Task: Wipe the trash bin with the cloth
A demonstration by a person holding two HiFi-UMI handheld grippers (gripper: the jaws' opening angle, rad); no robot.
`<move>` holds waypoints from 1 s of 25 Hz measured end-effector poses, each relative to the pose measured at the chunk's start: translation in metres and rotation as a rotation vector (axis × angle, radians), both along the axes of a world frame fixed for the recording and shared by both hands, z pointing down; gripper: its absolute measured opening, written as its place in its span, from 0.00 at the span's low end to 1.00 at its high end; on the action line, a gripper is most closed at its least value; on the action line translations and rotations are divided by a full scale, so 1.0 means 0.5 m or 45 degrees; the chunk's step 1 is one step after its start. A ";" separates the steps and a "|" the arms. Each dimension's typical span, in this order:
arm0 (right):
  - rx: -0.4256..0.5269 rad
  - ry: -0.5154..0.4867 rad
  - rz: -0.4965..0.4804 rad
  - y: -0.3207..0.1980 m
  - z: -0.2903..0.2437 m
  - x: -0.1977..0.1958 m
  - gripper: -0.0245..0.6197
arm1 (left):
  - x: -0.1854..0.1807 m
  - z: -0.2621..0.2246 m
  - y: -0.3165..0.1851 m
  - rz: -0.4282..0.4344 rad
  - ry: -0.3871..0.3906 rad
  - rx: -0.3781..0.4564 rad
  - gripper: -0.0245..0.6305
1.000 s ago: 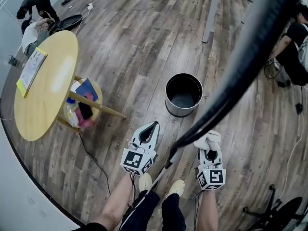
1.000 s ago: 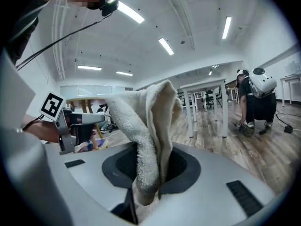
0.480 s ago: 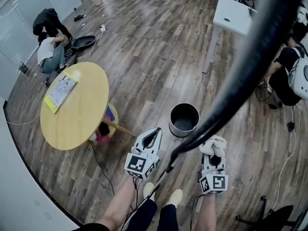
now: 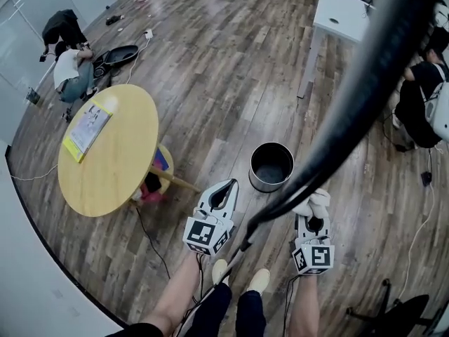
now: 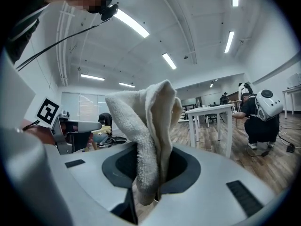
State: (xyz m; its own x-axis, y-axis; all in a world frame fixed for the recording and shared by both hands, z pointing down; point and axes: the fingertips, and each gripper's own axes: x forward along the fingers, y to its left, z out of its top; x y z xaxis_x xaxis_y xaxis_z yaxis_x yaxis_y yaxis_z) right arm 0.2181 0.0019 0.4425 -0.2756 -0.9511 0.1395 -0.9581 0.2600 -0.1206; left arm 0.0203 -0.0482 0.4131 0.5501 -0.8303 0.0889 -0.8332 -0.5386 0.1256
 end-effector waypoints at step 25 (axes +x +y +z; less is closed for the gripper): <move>-0.056 0.072 -0.288 -0.205 0.647 -0.204 0.19 | -0.110 0.625 -0.142 -0.052 -0.046 -0.017 0.03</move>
